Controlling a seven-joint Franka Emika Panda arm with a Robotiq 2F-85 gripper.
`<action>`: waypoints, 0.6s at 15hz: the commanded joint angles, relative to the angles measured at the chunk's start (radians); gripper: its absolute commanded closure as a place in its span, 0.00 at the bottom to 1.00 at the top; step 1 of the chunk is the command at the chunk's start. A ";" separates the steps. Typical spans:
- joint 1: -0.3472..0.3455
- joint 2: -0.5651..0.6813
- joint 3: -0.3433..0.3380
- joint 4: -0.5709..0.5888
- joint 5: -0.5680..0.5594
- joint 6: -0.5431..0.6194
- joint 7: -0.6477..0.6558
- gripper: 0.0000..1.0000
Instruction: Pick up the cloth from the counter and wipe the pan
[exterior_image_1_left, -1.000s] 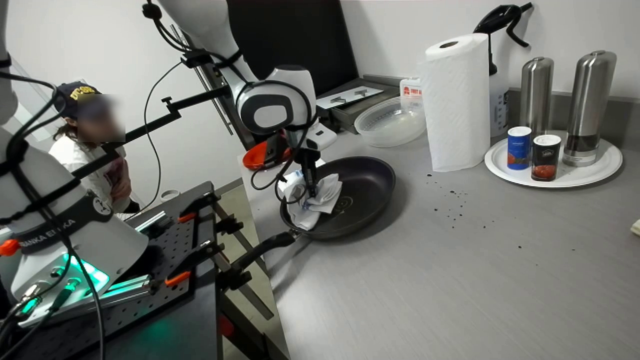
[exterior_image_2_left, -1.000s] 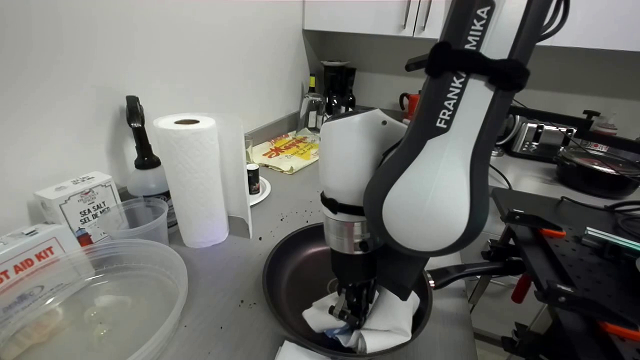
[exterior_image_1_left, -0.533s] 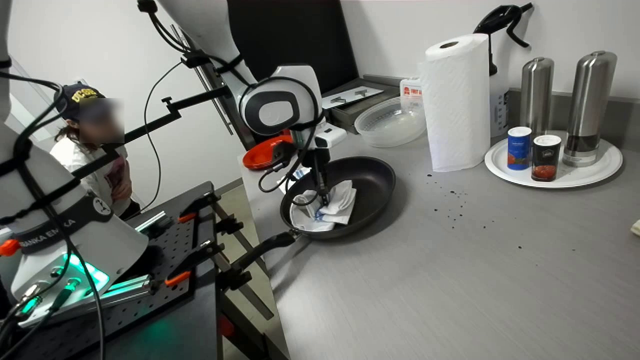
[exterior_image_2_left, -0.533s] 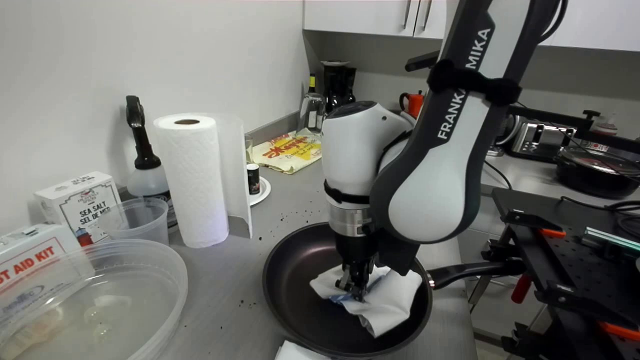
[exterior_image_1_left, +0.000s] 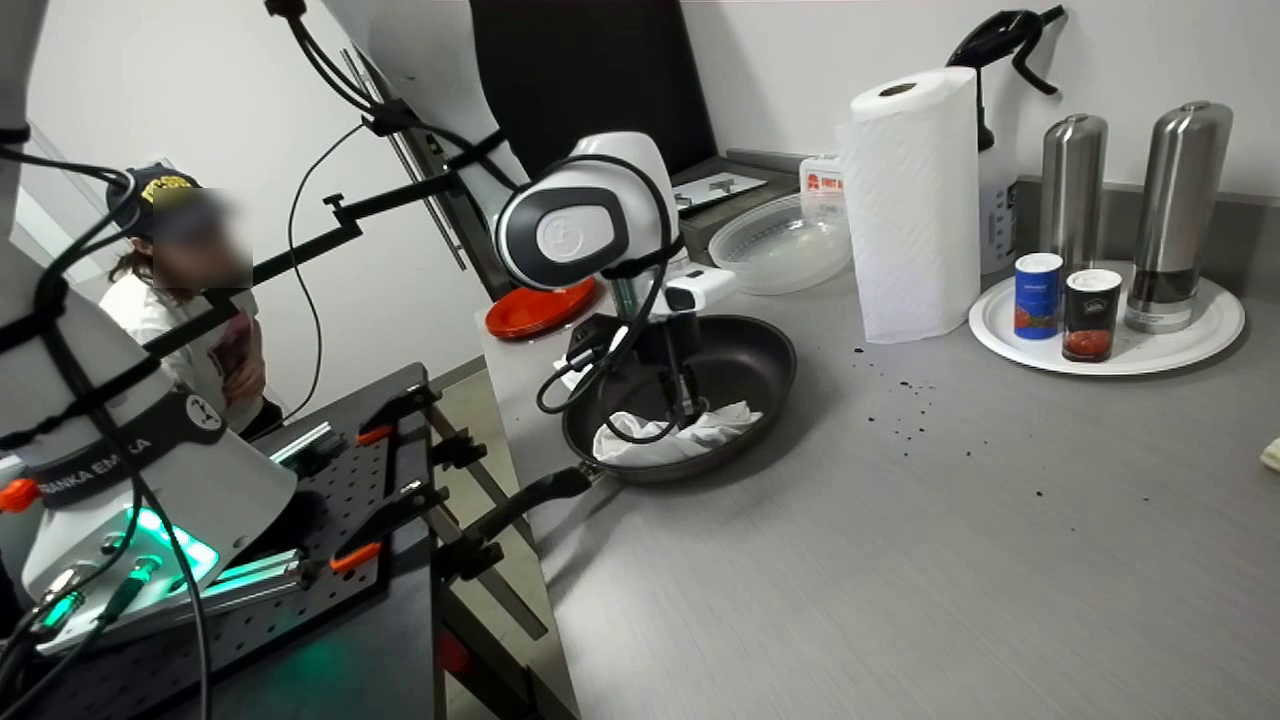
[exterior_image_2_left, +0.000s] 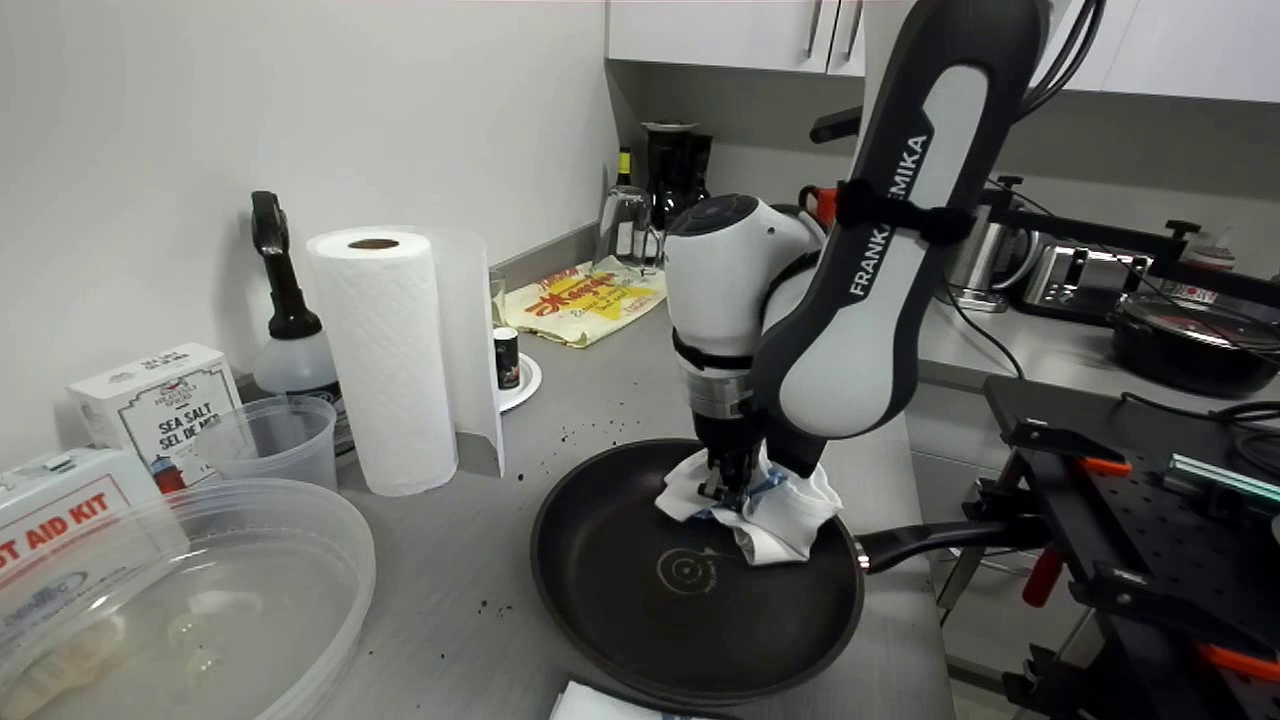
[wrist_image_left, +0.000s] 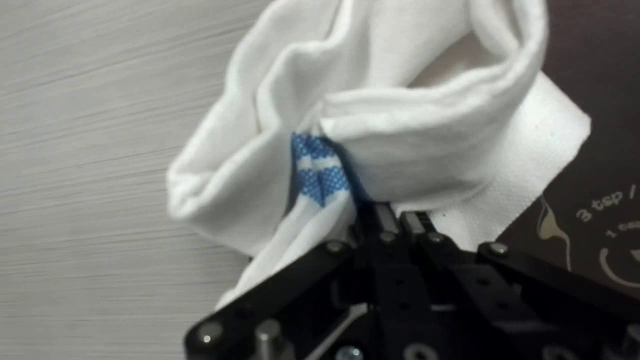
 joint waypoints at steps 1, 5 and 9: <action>0.068 0.067 -0.081 0.032 -0.044 0.031 0.047 0.99; 0.119 0.054 -0.126 0.030 -0.051 0.034 0.057 0.99; 0.152 0.000 -0.134 0.017 -0.047 0.025 0.061 0.99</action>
